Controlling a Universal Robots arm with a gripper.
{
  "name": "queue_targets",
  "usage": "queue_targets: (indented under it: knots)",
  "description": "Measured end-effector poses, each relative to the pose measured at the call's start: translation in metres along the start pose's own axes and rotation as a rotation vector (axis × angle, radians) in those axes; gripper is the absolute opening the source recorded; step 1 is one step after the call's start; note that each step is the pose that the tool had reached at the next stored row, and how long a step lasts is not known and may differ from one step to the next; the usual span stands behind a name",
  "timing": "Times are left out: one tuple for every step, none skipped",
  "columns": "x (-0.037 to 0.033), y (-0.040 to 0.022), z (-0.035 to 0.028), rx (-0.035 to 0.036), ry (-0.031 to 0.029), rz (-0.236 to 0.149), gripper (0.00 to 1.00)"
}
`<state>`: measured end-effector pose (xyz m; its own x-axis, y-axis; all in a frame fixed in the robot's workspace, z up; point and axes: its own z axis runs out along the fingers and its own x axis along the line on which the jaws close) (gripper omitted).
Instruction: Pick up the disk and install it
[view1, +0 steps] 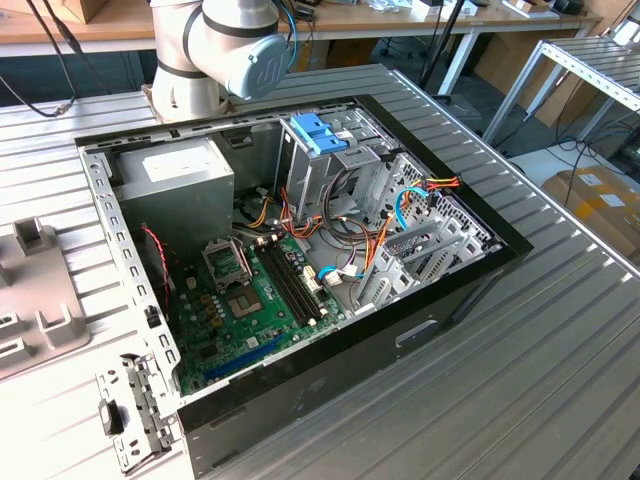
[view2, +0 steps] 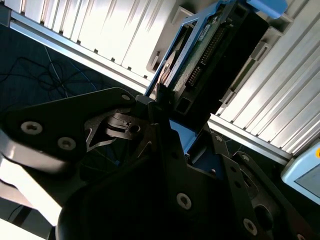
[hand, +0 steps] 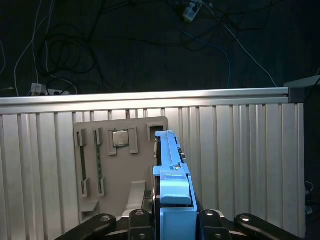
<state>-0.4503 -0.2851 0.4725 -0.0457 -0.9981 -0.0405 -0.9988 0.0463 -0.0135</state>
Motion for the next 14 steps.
queue_targets:
  knots:
    - [0.0,0.0,-0.0007,0.0001,-0.0001,0.0,0.37]
    - [-0.0001,0.0,-0.0012,0.0001,-0.0001,0.0,0.37]
    - [-0.0001,0.0,-0.0016,0.0001,-0.0001,0.0,0.37]
    - [-0.0001,0.0,-0.0021,0.0001,-0.0001,0.0,0.37]
    - [-0.0001,0.0,-0.0026,0.0,-0.0001,0.0,0.37]
    - [-0.0001,0.0,-0.0031,0.0001,-0.0003,0.0,0.37]
    - [-0.0002,0.0,-0.0036,0.0,-0.0004,0.0,0.37]
    - [-0.0001,-0.0001,-0.0041,0.0,-0.0006,0.0,0.37]
    - [-0.0002,-0.0001,-0.0049,0.0,-0.0009,0.0,0.37]
    - [-0.0002,-0.0001,-0.0055,0.0,-0.001,0.0,0.37]
    - [-0.0002,-0.0001,-0.006,0.0,-0.0011,0.0,0.37]
    - [-0.0003,-0.0001,-0.007,0.0,-0.0013,0.0,0.37]
    - [-0.0003,-0.0001,-0.0076,0.0,-0.0013,0.0,0.37]
    - [-0.0004,-0.0001,-0.0088,0.0,-0.0014,0.0,0.37]
